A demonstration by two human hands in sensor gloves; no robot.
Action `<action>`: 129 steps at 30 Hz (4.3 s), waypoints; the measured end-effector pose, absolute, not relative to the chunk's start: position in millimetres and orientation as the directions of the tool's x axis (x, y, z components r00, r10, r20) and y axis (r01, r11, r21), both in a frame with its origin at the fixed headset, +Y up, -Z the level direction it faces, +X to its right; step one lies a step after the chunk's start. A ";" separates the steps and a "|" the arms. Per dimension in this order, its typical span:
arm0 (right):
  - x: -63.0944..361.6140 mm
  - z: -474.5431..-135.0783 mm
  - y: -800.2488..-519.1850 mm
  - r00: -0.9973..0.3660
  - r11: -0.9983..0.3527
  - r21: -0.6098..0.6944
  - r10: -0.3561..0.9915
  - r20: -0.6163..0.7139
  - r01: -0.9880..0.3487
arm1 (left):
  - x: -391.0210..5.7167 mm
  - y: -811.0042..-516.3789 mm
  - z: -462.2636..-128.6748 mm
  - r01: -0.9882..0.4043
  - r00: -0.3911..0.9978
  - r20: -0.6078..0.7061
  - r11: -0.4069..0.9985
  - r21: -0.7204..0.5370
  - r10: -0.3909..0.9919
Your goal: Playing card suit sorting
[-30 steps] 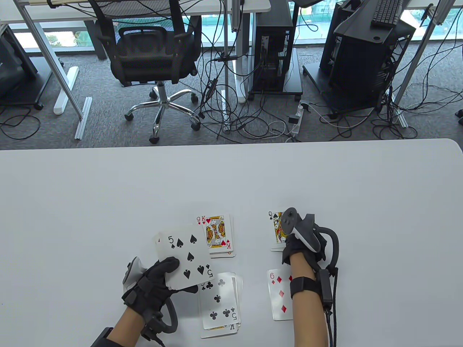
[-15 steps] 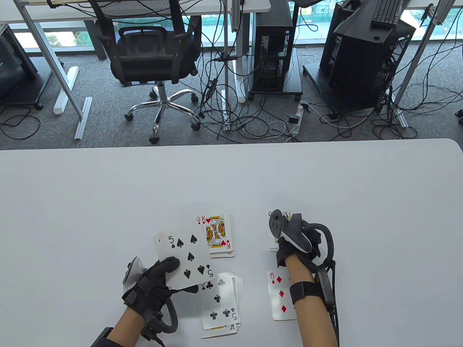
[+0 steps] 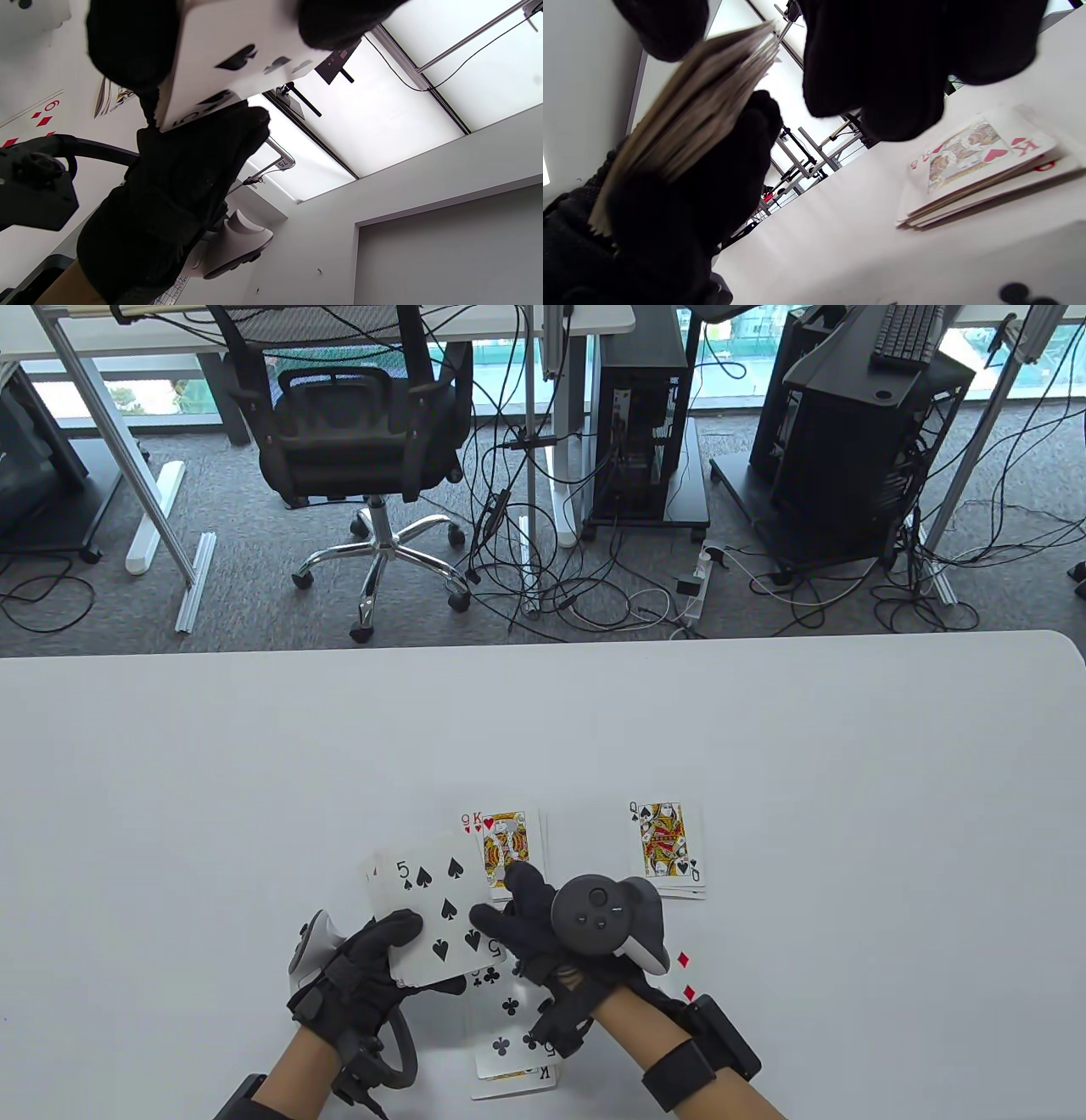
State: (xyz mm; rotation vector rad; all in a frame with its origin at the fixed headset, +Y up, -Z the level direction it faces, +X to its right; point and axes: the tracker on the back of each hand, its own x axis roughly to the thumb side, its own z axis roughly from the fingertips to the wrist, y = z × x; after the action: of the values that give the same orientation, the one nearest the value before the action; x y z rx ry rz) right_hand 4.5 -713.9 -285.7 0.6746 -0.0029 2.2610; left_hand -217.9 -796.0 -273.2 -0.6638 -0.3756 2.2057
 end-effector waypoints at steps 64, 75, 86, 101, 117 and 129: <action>143.3 -380.9 -772.0 -0.971 -0.977 0.190 -0.138 -0.197 0.100 | -218.9 -796.7 -274.5 -0.607 -0.560 -0.322 -0.643 -0.468 0.763; 121.5 -369.3 -746.5 -0.990 -0.992 -0.019 -0.121 -0.067 0.122 | -219.5 -797.5 -274.7 -0.610 -0.556 -0.324 -0.641 -0.467 0.765; 25.4 -303.8 -715.2 -0.593 -0.689 0.107 0.683 0.427 -0.717 | -219.3 -799.9 -274.3 -0.620 -0.549 -0.334 -0.642 -0.452 0.766; 0.4 -279.8 -720.4 -0.509 -0.611 0.066 0.710 0.487 -0.789 | -219.8 -799.6 -275.2 -0.611 -0.542 -0.327 -0.630 -0.479 0.774; 48.8 -331.3 -731.7 -0.350 -0.369 0.085 0.919 0.181 -0.926 | -222.2 -799.9 -275.8 -0.617 -0.567 -0.316 -0.646 -0.449 0.761; 46.0 -368.3 -755.1 -0.644 -0.644 0.009 0.765 -0.004 -0.765 | -228.9 -796.2 -277.0 -0.624 -0.588 -0.289 -0.652 -0.432 0.755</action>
State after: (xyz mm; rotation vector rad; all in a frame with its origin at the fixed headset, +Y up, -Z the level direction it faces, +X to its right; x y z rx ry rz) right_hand 46.0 -755.1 -368.3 0.0007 0.0124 2.2701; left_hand -228.9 -796.2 -277.0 -0.5802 -0.3647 2.2334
